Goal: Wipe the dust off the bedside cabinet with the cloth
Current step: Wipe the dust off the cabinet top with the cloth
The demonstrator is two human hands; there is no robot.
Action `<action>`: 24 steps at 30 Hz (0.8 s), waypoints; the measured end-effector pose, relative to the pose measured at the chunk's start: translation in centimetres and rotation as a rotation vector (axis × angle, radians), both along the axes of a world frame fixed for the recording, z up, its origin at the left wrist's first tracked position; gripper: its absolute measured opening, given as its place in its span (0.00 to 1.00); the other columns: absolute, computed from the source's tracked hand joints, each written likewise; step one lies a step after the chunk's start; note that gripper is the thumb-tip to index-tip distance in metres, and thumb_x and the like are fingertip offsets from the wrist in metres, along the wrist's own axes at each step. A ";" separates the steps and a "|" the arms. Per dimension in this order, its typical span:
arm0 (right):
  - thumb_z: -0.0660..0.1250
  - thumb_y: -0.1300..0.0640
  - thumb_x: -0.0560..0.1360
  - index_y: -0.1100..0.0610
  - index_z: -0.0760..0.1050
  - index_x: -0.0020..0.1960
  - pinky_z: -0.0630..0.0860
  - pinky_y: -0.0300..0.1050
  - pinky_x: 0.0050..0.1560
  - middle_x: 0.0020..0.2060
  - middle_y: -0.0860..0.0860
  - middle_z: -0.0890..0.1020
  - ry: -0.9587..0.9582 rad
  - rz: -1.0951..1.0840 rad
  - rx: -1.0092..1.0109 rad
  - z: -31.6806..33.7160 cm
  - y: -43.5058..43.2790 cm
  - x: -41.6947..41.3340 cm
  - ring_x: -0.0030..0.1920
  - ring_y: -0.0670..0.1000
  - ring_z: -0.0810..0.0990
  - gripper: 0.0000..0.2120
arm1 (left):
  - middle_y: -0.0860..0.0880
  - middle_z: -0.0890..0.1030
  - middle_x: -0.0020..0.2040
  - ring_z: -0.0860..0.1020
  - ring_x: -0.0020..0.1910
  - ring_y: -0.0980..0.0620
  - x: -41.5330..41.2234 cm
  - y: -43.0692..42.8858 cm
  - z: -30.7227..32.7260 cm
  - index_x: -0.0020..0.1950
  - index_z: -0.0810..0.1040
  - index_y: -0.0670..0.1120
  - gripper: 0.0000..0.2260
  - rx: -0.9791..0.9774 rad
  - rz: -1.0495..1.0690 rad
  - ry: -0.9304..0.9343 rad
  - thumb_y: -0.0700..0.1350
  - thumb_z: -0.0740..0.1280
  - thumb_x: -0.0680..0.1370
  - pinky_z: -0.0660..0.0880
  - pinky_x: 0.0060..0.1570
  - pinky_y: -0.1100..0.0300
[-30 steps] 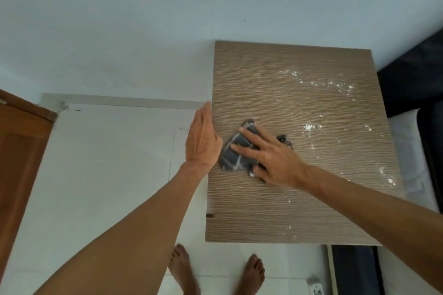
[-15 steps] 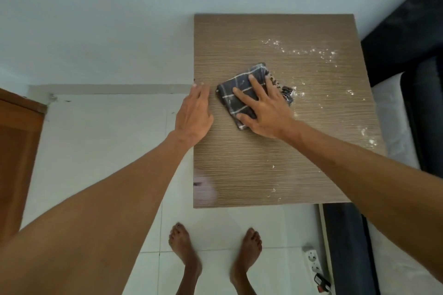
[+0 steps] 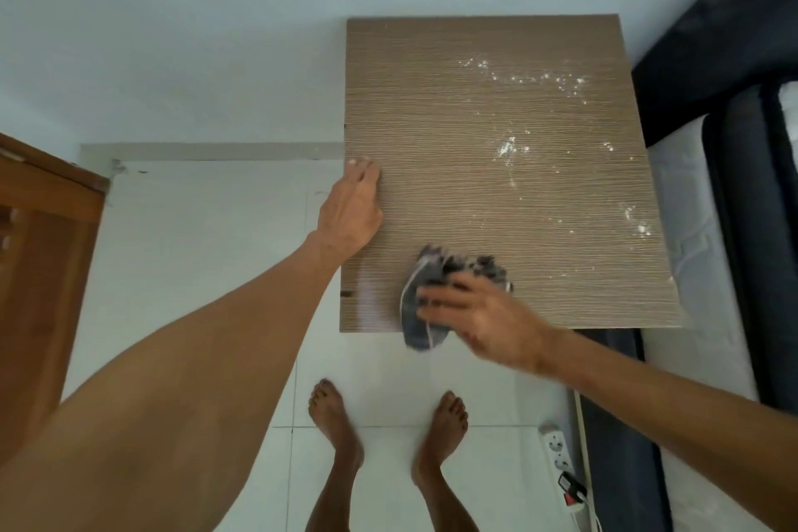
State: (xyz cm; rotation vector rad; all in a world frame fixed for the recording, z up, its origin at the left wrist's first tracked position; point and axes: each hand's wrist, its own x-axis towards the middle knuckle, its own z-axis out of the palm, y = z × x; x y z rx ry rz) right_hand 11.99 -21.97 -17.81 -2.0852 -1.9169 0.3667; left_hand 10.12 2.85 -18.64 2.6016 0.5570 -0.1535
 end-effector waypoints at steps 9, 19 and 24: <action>0.46 0.22 0.68 0.42 0.47 0.79 0.56 0.71 0.70 0.79 0.60 0.44 -0.153 -0.350 -0.464 -0.1 4.9 9.5 0.76 0.69 0.48 0.45 | 0.41 0.59 0.78 0.54 0.78 0.42 -0.1 -1.4 0.1 0.77 0.59 0.39 0.26 0.012 0.035 0.078 0.34 0.60 0.79 0.57 0.74 0.48; 0.59 0.37 0.76 0.44 0.50 0.79 0.47 0.65 0.74 0.79 0.60 0.47 -0.094 -0.122 -0.234 -3.7 -0.2 1.0 0.77 0.67 0.46 0.36 | 0.41 0.60 0.77 0.55 0.78 0.42 -0.2 -3.3 1.0 0.75 0.62 0.39 0.25 0.044 -0.008 0.119 0.33 0.60 0.78 0.58 0.74 0.48; 0.74 0.55 0.69 0.51 0.62 0.76 0.58 0.65 0.74 0.78 0.60 0.56 -0.091 0.172 -0.264 -3.0 -3.8 -2.0 0.78 0.64 0.50 0.39 | 0.39 0.61 0.76 0.56 0.77 0.41 -0.1 -4.4 1.6 0.73 0.64 0.36 0.24 0.048 -0.049 0.123 0.33 0.61 0.77 0.59 0.73 0.47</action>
